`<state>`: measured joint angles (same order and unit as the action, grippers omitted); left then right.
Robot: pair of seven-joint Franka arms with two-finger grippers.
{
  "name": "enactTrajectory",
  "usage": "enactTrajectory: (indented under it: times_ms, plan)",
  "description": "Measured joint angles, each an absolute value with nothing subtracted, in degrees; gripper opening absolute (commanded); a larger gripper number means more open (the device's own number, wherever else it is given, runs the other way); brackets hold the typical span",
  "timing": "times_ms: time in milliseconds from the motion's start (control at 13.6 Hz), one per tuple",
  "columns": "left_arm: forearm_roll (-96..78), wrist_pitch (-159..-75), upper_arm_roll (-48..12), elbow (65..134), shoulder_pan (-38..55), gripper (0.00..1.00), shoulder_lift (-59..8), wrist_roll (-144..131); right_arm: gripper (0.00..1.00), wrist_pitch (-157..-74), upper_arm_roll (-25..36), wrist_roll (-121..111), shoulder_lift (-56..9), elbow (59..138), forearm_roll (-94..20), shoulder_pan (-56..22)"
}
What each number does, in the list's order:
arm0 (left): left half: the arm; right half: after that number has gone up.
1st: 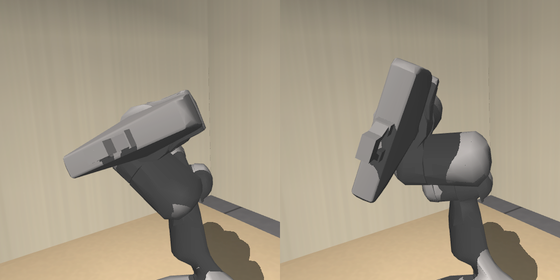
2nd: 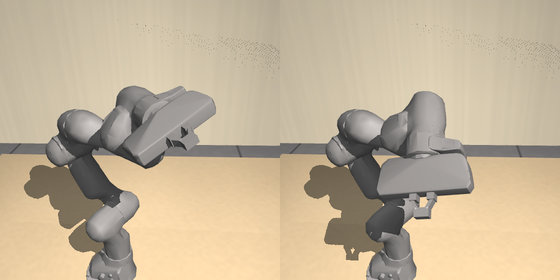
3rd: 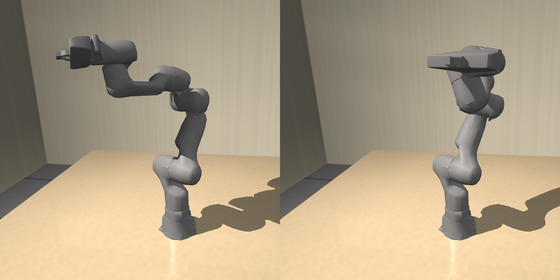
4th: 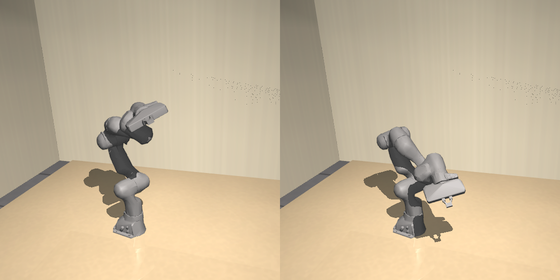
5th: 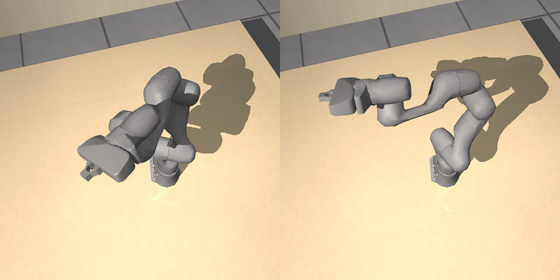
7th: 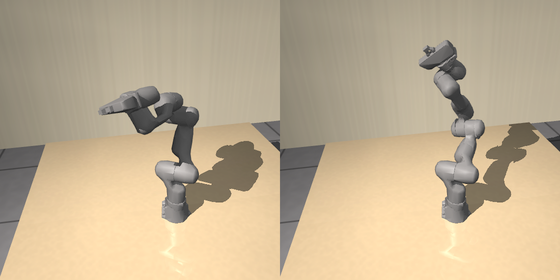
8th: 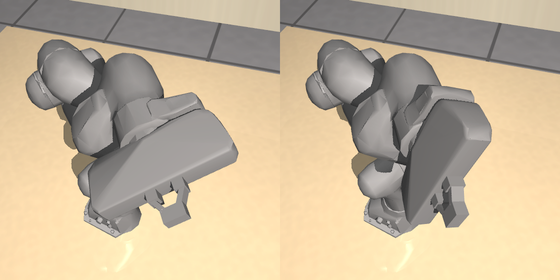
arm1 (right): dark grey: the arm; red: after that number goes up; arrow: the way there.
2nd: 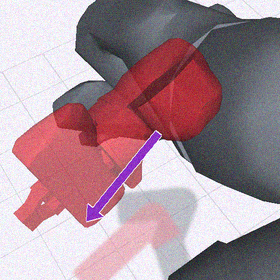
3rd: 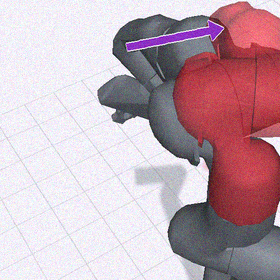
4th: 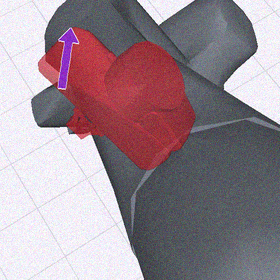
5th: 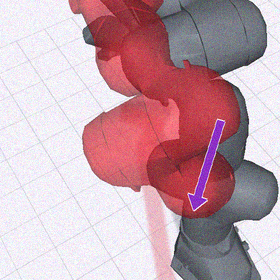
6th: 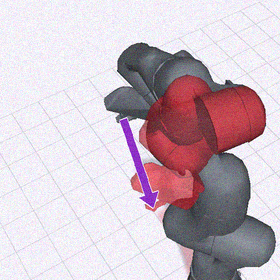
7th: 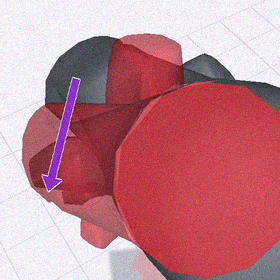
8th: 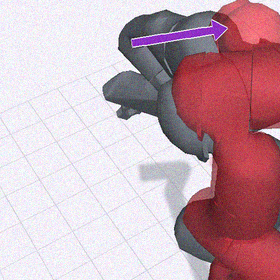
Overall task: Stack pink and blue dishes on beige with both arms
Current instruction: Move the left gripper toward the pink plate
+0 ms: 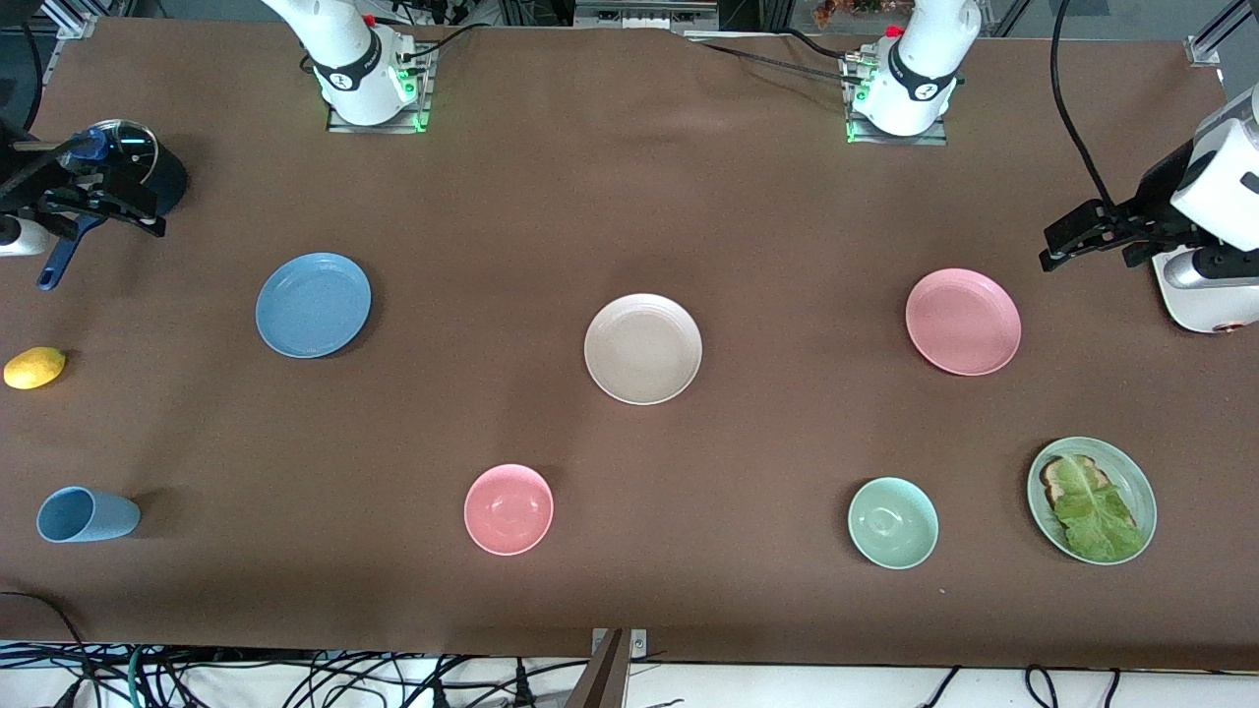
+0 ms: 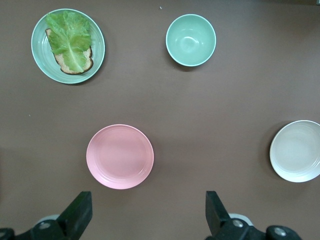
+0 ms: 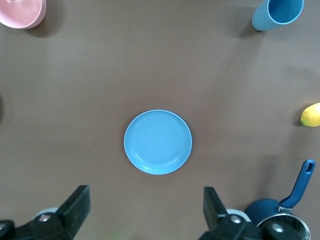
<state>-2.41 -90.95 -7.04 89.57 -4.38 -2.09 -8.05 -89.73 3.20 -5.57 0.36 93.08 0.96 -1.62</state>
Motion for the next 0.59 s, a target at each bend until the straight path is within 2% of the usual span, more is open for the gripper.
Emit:
enactTrajectory:
  times_ms: [587]
  plan:
    - [-2.41, -90.00, -6.75, 89.76, -5.16, 1.00, -3.45, -7.89, 1.00, -89.64, 3.20, -5.57, 0.36, 93.07, 0.96, -1.62]
